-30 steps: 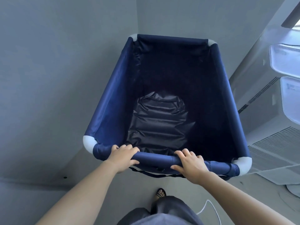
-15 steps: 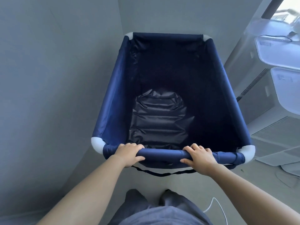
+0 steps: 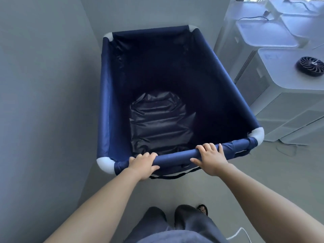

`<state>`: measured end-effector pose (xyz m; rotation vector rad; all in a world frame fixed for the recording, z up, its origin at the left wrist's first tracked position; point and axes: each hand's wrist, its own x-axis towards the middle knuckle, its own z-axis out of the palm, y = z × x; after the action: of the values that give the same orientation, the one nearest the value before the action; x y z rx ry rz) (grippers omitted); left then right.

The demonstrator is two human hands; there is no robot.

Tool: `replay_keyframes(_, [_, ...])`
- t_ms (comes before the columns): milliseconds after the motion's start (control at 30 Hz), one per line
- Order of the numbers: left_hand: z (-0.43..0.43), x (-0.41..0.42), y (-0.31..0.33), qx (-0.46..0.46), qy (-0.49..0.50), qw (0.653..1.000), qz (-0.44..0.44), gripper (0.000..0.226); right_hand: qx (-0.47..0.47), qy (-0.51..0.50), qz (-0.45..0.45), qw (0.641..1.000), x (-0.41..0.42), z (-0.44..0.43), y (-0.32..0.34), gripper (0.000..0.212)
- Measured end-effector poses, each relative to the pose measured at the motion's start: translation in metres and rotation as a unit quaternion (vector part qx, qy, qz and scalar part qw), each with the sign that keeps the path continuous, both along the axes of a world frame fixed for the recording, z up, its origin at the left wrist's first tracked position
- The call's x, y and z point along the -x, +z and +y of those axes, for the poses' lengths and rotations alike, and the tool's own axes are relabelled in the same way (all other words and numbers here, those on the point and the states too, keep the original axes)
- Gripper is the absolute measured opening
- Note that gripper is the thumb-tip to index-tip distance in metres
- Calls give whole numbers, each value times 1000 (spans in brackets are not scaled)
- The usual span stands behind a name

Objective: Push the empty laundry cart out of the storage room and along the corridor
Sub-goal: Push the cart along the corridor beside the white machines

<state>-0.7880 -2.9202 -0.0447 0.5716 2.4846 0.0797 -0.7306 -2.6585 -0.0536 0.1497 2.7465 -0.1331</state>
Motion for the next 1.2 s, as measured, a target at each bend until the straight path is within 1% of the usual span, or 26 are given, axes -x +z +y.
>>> replay_keyframes(133, [2,-8,1,11,10,1000,18,41,-13,-7,-8,1000,-2,-4,-1,60])
replay_keyframes(233, [4,-18,-1,16,23,999,36,40,-17,10,-24,1000,-6,-1,1,59])
replay_keyframes(367, [7,-38,-4,32,35,995,85,41,-10,62,-63,996,-16,9,5,59])
replay_keyframes(467, [15,-64,-6,60,56,991,108,43,25,104,-74,992,-32,25,8,63])
replay_keyframes(567, [24,-92,-5,87,89,986,107,48,76,129,-71,986,-56,42,10,69])
replay_keyframes(700, [30,-128,-3,110,106,983,104,50,112,161,-53,979,-89,55,4,72])
replay_keyframes(900, [43,-187,-2,138,141,976,88,51,114,211,-42,970,-135,66,-2,65])
replay_keyframes(1067, [51,-230,-2,155,153,974,62,50,120,227,-40,966,-169,74,-4,60])
replay_keyframes(1200, [57,-260,-1,152,165,973,62,51,110,235,-30,965,-190,80,-5,57])
